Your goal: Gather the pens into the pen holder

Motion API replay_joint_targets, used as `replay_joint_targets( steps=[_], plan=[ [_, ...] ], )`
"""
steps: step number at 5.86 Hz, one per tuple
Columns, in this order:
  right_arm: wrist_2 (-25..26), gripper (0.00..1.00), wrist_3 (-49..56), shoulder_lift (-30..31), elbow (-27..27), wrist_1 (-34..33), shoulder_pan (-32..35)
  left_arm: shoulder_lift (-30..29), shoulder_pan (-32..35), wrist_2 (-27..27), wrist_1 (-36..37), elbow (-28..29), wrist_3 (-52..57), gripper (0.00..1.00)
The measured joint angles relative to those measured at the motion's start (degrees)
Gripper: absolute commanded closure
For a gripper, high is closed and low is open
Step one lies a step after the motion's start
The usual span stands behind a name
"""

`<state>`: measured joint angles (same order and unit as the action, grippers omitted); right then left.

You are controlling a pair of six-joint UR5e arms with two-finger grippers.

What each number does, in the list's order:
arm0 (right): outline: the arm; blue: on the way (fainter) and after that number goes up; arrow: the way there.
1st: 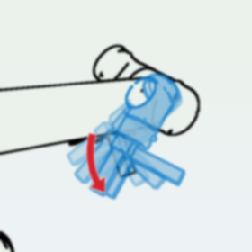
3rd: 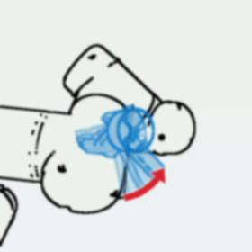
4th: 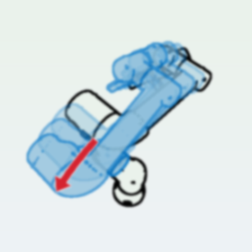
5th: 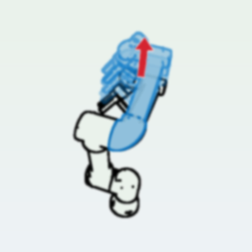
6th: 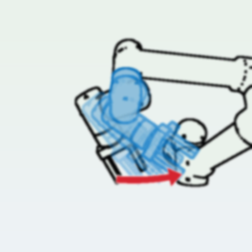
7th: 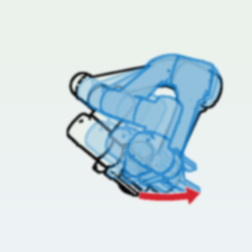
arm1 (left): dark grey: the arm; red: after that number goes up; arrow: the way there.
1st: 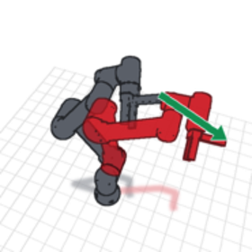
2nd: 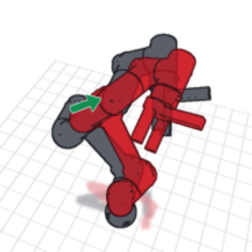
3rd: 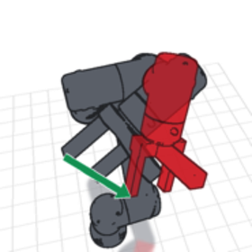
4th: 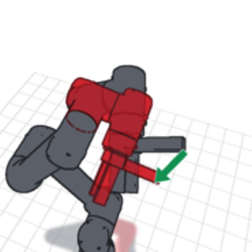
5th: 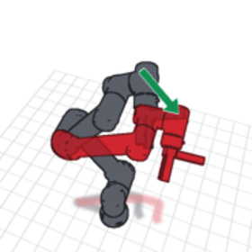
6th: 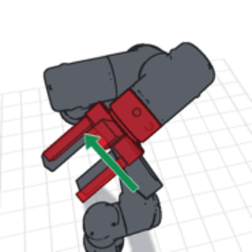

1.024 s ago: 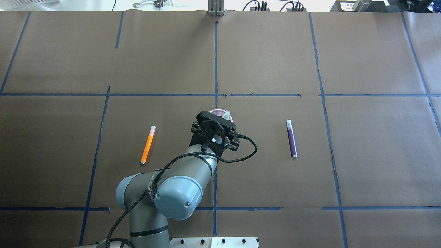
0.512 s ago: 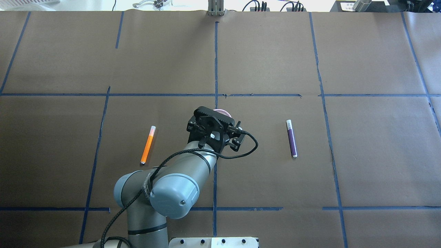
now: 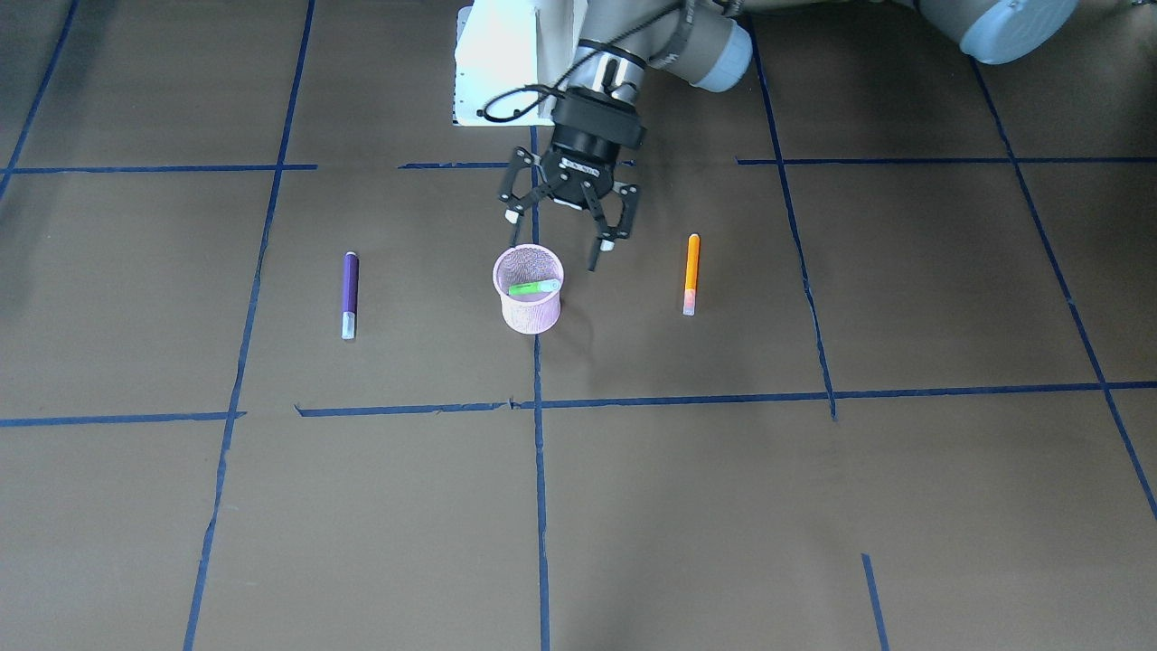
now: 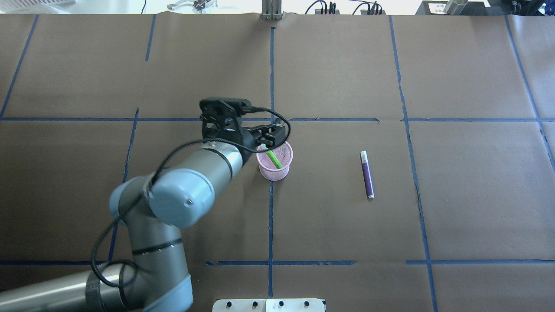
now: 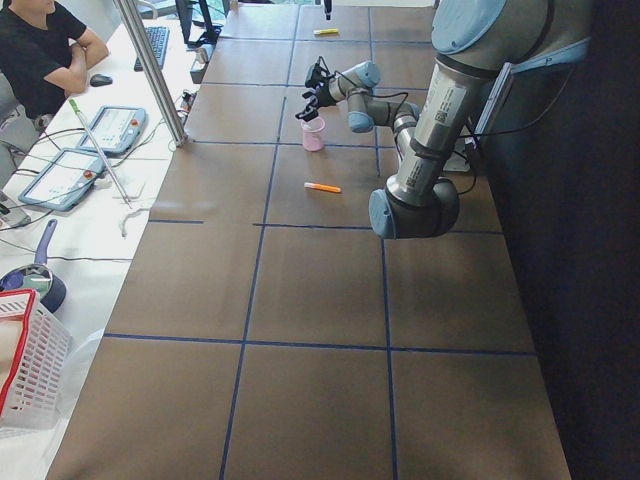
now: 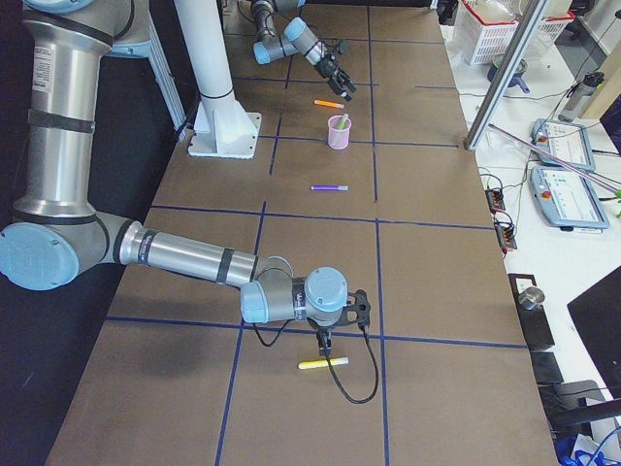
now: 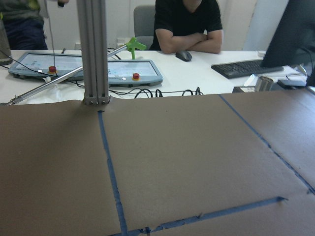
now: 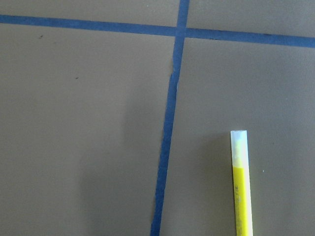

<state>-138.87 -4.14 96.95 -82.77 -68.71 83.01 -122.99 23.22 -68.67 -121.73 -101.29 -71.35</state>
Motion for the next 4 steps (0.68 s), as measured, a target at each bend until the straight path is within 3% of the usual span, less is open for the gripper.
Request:
replay_joint_targets(
  steps=[1,4],
  plan=[
    [1.1,0.15,-0.9,-3.5,4.6,-0.3,-1.5,2.4,2.5,-6.0,0.0,-1.1,-5.1,0.00],
    [1.5,0.16,1.8,-8.2,14.4,-1.1,-3.9,4.4,3.5,-8.7,-0.4,-3.5,-10.1,0.00]
  ],
)
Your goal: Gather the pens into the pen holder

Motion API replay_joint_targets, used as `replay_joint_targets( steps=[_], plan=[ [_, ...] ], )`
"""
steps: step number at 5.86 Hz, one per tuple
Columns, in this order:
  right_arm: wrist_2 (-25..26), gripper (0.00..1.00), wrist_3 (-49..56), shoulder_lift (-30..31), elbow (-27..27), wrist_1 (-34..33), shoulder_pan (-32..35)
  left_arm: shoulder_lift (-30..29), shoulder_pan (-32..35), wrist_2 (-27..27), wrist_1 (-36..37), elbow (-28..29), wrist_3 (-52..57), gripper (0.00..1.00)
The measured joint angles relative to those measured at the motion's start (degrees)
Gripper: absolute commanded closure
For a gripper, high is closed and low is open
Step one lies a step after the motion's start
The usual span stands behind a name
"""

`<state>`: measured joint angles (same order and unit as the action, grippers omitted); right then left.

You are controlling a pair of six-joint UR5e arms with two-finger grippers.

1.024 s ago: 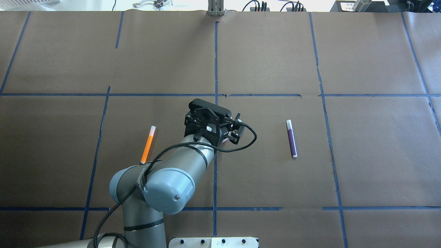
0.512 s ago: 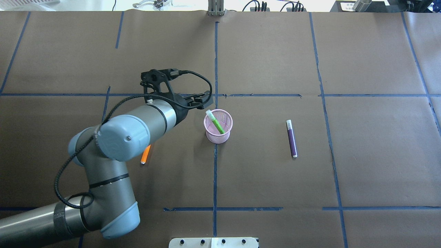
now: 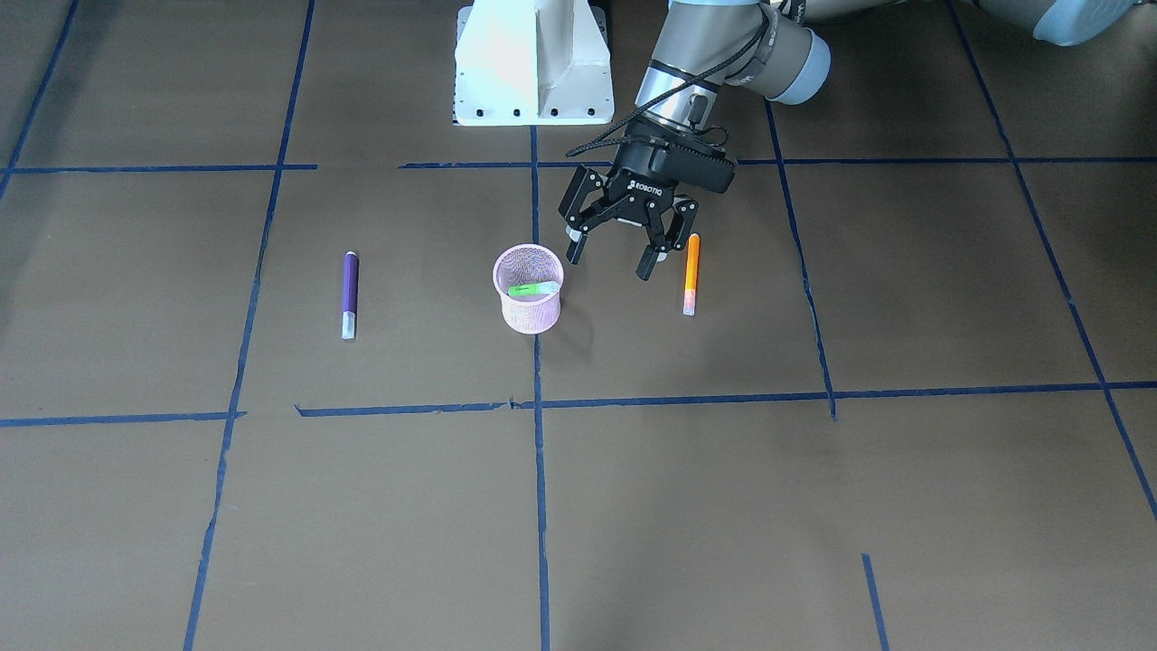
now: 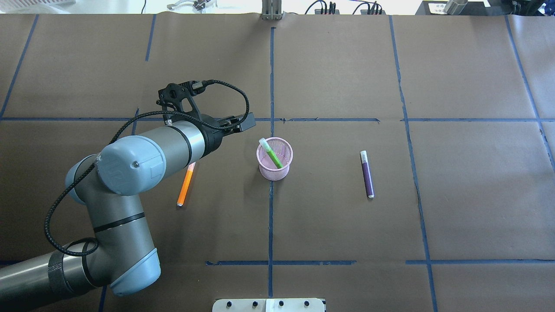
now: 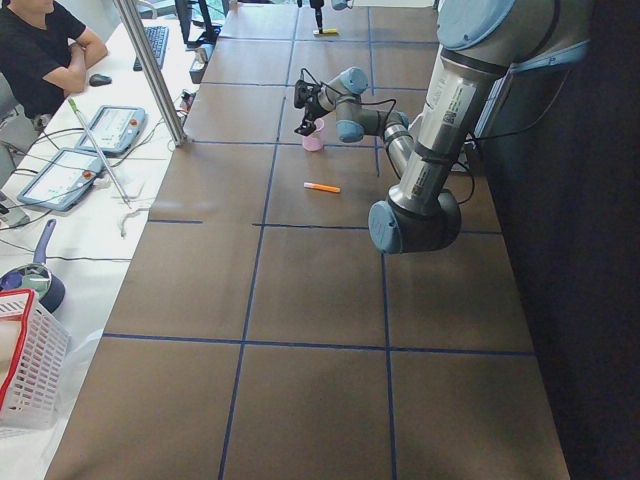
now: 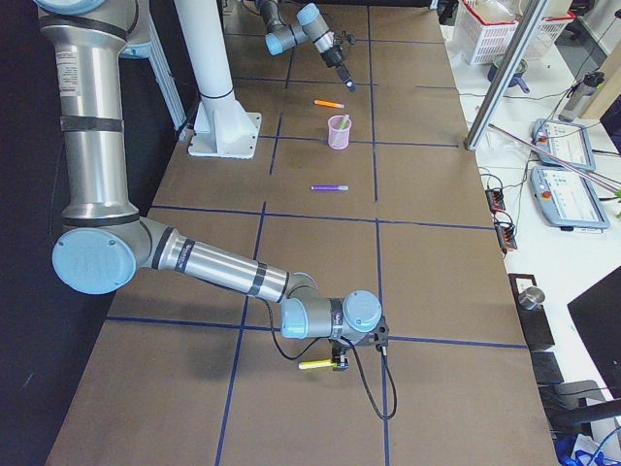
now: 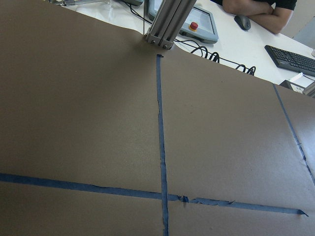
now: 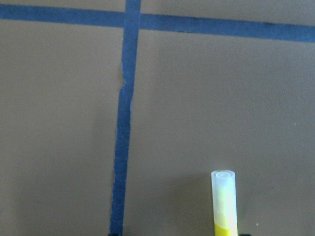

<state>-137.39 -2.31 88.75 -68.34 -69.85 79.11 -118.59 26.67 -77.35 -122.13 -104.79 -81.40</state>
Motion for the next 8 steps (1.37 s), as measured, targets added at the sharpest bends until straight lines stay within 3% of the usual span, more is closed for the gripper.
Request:
replay_joint_targets(
  steps=[6,7,8],
  plan=[
    [5.2,0.21,3.2,-1.4,2.9,-1.4,-0.3,0.7,-0.1,0.0,-0.1,-0.2,-0.8,0.00],
    [5.5,0.48,4.4,-2.6,4.8,-1.4,-0.4,1.0,-0.2,0.0,-0.2,-0.2,-0.8,0.00],
    [5.5,0.98,4.9,-3.4,5.9,-1.5,-0.4,1.2,-0.2,0.0,-0.3,-0.3,-0.8,0.00]
  ],
)
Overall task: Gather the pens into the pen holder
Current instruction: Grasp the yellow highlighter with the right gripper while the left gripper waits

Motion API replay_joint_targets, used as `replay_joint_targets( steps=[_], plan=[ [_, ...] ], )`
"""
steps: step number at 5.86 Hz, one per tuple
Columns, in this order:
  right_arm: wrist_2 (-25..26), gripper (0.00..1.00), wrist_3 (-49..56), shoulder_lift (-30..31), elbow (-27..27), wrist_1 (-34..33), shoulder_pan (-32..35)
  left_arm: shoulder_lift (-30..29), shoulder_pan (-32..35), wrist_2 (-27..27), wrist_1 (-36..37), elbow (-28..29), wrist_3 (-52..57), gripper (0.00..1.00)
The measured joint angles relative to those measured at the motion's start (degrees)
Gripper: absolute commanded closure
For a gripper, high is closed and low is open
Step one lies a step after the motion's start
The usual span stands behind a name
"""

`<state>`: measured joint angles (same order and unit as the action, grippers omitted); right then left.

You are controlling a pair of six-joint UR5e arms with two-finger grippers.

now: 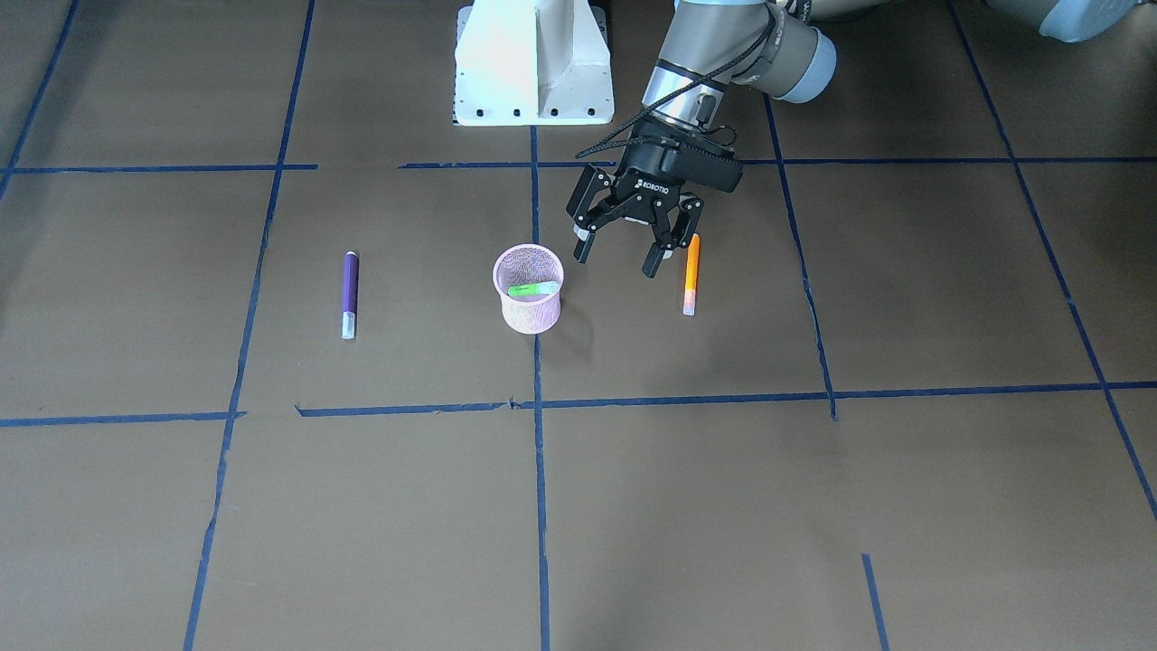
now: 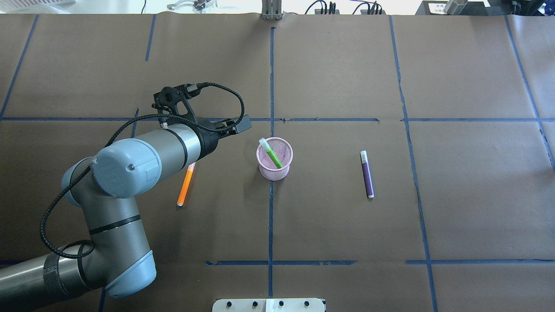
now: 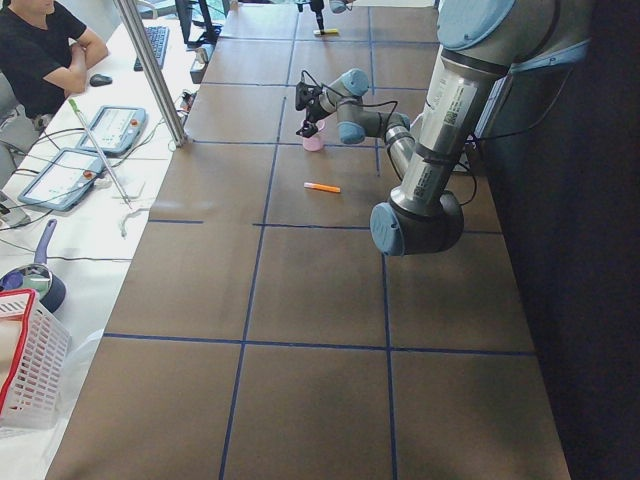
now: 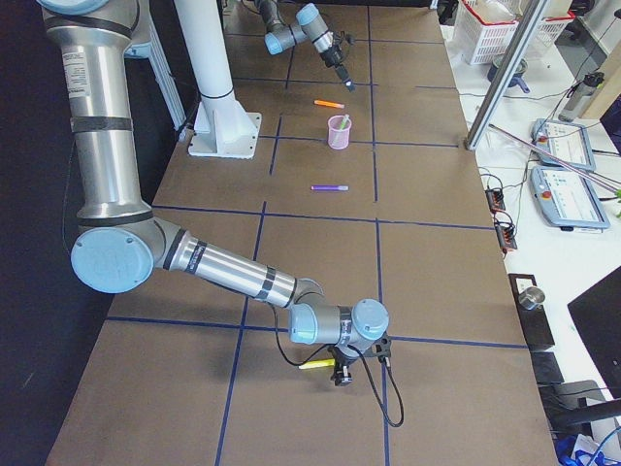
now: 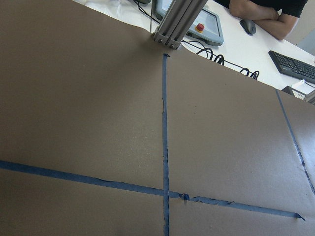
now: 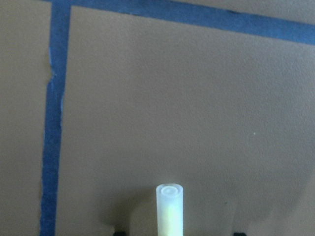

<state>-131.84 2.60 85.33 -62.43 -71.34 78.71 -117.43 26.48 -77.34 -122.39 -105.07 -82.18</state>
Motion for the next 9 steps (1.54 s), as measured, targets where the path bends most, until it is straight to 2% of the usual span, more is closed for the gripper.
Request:
replay_joint_targets(
  steps=[4,9],
  plan=[
    [-1.2,1.00,0.1,-0.2,0.0,0.2,0.2,0.3,-0.1,0.0,0.0,0.0,0.0,0.00],
    [-1.6,1.00,0.5,2.8,-3.4,1.0,1.3,0.3,-0.2,0.0,0.0,0.1,-1.5,0.00]
  ],
)
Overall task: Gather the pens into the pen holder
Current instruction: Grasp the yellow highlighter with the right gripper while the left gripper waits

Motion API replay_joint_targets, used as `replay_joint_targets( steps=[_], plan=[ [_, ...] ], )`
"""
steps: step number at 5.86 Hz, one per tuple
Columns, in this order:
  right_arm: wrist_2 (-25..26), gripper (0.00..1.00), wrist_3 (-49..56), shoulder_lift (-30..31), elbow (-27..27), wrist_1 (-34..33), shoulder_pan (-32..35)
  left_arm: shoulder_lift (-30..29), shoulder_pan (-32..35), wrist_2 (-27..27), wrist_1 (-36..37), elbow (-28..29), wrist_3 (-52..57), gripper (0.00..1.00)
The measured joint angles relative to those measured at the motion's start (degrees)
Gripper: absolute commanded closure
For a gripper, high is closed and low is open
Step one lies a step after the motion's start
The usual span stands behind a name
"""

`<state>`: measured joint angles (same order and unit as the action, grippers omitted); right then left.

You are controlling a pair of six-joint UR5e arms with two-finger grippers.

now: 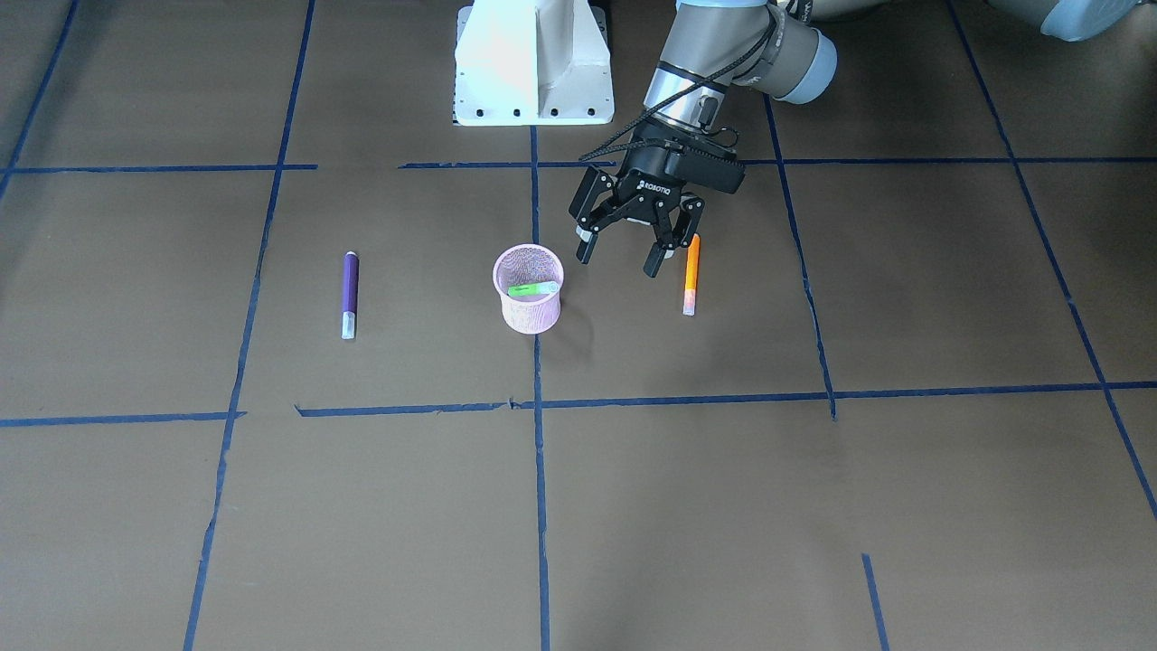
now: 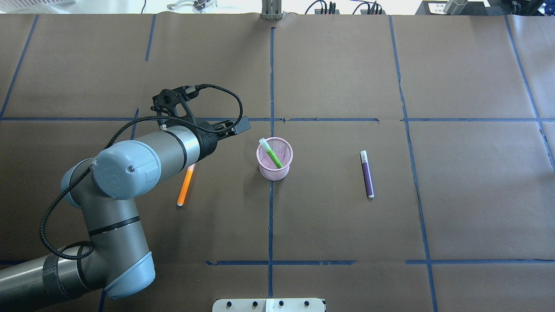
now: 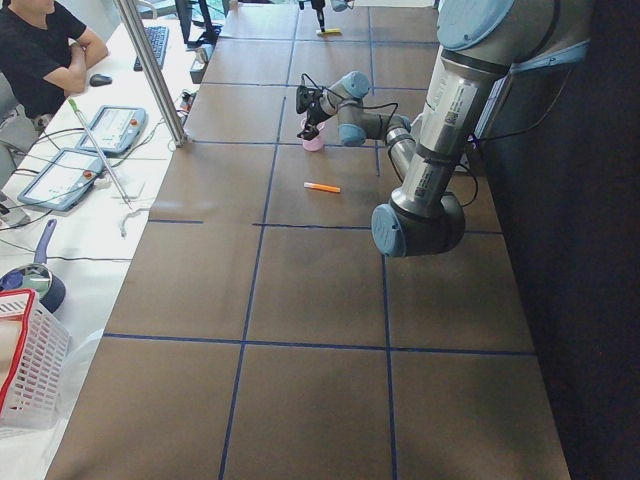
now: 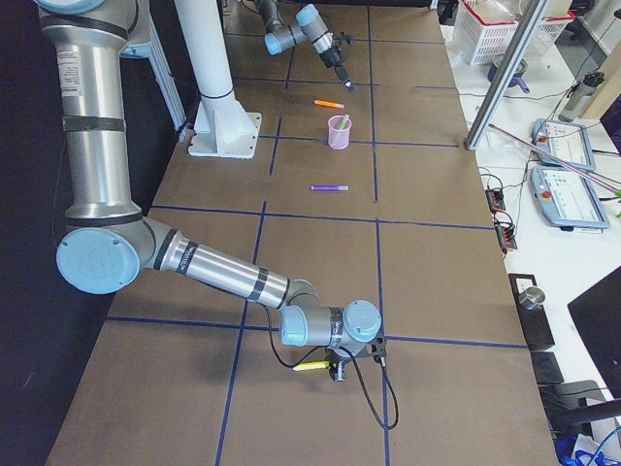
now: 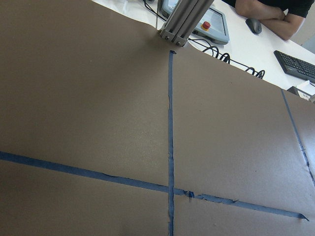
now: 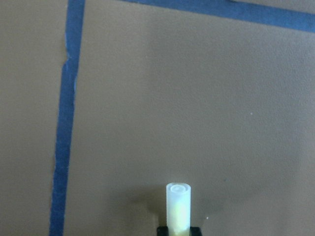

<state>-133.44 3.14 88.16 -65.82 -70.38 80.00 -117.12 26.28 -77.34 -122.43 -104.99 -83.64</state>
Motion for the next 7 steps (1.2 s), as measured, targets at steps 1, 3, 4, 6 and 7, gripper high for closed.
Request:
replay_joint_targets(
  steps=[1,3,4,6,7],
  plan=[
    [-0.2,1.00,-0.1,0.1,-0.9,0.0,0.5,0.0,0.0,0.0,0.0,0.0,0.0,0.00],
    [-0.8,1.00,-1.5,2.1,-8.1,-0.5,1.6,0.0,0.0,0.0,0.0,0.0,0.0,0.00],
    [-1.3,1.00,-3.5,3.8,-13.5,-0.4,1.8,0.0,0.0,0.0,-0.1,-0.2,0.0,0.00],
    [-2.5,1.00,-12.5,5.4,-26.6,-0.1,1.8,0.0,0.0,0.0,-0.1,-0.5,0.0,0.00],
    [-3.0,1.00,-19.9,5.0,-32.8,0.0,1.4,0.0,0.0,0.0,-0.1,-0.5,0.0,0.00]
  ],
)
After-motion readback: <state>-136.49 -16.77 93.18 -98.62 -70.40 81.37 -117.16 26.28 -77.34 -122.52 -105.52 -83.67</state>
